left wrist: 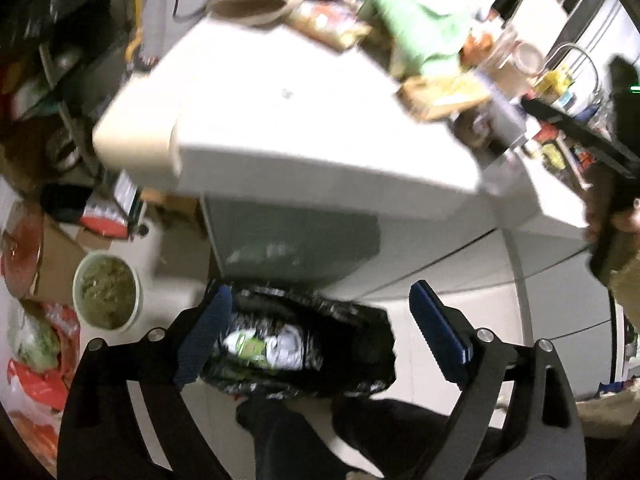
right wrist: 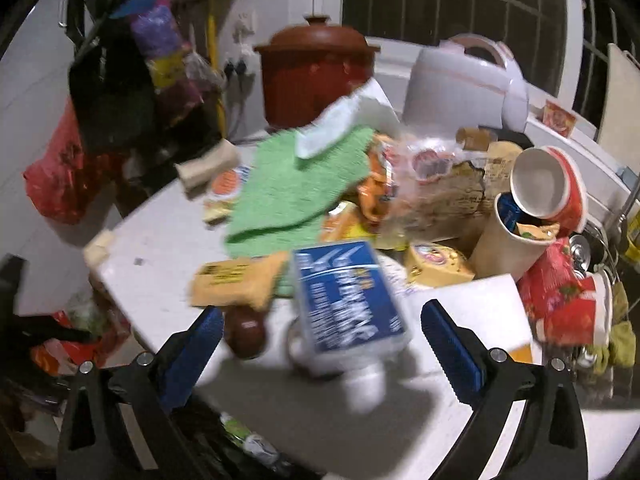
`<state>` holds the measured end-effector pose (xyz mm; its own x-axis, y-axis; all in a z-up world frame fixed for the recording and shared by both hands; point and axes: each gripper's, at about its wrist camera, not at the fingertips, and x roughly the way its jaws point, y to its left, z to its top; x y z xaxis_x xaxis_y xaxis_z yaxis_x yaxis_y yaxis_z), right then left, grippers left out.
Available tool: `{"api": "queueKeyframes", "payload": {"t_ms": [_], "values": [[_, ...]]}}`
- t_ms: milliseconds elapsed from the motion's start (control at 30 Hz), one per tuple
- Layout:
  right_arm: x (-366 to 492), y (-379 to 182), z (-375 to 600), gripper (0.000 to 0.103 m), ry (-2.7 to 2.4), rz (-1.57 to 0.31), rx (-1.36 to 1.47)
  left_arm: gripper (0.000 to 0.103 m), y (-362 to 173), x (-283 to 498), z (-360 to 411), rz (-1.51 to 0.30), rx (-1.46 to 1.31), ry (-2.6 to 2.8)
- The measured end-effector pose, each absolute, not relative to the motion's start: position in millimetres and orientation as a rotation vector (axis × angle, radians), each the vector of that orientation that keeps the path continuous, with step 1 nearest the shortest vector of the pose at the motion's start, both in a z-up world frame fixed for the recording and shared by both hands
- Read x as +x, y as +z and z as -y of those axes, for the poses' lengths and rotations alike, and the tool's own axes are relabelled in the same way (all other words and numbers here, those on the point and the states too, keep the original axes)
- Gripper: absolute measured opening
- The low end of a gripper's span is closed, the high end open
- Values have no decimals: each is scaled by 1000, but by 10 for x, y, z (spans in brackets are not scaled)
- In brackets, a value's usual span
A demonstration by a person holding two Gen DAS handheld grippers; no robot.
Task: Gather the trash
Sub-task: 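Grasp the blue floss box with the right tool while the left tool grasps the yellow cracker packet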
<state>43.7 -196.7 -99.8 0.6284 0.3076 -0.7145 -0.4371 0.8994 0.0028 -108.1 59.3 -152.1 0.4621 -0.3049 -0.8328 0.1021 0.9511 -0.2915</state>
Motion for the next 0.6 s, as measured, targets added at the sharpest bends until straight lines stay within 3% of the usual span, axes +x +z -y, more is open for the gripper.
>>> {"api": "queueKeyframes", "payload": {"t_ms": [167,233,300,367,400,600], "values": [[728,-1143,2018,96,432,-837,-177,88,-1436,-1083,-576,-1034,-215,-227],[784,-1202,1971,89,450,-861,-216,88,-1433,-1082,-568,-1038,-220,-218],[774,-1224,1915,87,458,-849,-268,88,-1423,-1065,-577,-1036,-224,-214],[752,-1207,1875,75,488,-848,-292,88,-1377,-1036,-561,-1024,-217,-216],[745,-1202,1868,63,497,-859,-291,88,-1345,-1026,-559,-1018,-213,-219],[644,-1007,1968,63,473,-836,-228,88,-1087,-809,-419,-940,-166,-277]]}}
